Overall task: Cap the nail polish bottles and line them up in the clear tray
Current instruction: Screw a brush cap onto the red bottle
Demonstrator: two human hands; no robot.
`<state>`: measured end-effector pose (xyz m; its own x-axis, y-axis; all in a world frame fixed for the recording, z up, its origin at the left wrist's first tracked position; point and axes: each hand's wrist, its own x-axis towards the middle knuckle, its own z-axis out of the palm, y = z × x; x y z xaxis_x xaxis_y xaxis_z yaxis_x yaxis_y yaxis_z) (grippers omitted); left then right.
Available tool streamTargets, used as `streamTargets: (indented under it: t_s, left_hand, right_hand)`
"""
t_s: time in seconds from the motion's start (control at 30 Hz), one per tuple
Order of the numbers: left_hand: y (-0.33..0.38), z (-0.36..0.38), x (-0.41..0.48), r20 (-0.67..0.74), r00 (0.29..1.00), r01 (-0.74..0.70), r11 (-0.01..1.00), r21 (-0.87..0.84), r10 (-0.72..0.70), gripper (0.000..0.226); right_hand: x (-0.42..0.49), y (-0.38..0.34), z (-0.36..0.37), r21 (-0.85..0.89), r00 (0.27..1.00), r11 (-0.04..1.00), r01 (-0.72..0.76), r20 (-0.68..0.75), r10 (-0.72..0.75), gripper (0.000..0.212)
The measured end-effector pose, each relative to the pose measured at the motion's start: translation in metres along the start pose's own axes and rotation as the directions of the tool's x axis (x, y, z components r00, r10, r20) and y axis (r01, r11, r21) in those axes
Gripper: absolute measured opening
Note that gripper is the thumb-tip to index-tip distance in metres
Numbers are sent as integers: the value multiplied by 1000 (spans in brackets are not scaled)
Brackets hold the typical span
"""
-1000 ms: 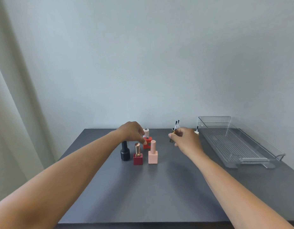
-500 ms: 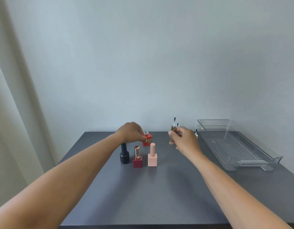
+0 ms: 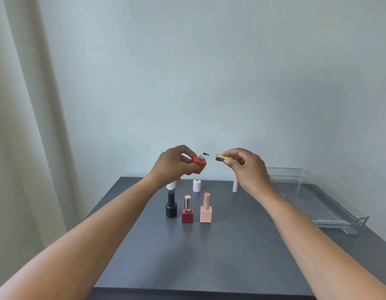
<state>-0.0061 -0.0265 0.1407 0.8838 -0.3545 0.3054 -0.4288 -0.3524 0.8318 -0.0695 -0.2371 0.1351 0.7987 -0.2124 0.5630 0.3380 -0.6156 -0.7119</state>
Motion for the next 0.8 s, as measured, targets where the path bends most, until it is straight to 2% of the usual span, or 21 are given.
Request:
streamTargets:
  t_s: [0.43,0.8]
  left_hand:
    - [11,-6,-14,-74,997,-22,998,61,26,21]
    - [7,-3,-10,-117,990,-45,971,236,74,20]
  right_hand:
    - [-7,-15,-5,-153,993,982,115,22,-113,16]
    - [-9,-21,-6,-257,983,949,182,52,-174,19]
